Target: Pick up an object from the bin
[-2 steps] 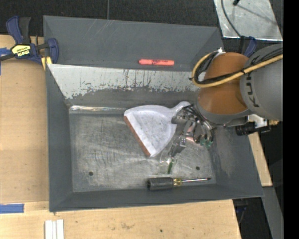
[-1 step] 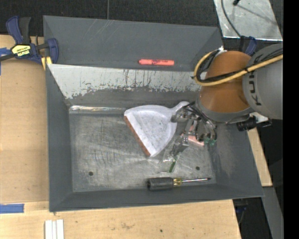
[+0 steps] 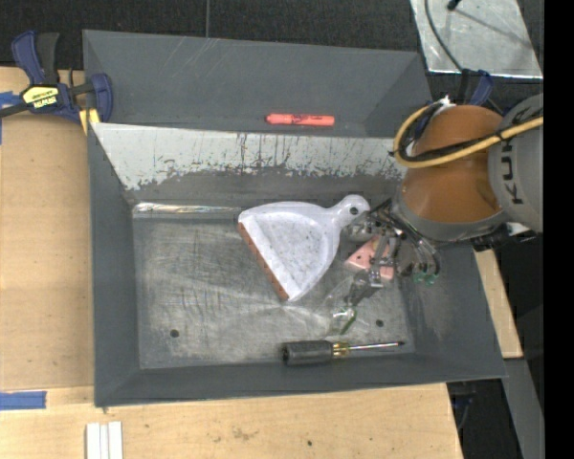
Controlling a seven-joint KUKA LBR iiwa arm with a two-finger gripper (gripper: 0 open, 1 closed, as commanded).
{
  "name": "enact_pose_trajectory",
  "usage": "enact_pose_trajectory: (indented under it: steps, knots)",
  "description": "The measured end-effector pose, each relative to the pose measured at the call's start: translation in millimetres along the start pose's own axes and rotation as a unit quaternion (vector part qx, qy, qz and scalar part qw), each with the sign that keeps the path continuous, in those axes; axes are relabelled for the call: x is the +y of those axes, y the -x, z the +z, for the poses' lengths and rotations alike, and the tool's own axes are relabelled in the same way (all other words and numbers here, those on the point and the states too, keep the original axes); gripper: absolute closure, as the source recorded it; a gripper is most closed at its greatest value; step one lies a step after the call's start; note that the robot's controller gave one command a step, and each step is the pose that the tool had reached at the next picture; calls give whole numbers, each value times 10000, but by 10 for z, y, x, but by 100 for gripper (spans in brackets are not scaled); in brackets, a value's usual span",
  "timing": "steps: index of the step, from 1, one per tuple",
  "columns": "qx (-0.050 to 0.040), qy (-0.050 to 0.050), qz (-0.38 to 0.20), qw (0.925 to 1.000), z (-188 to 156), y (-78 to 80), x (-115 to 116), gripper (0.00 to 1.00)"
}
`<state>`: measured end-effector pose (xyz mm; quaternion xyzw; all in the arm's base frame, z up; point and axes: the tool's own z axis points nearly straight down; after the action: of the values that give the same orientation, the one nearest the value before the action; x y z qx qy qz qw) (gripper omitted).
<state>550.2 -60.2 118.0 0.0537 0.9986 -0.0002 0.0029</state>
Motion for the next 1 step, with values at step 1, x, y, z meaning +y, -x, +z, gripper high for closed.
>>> enact_pose_trajectory:
  steps: [1]
  knots:
    - [-50,17,748,9972,118,-19,-70,0]
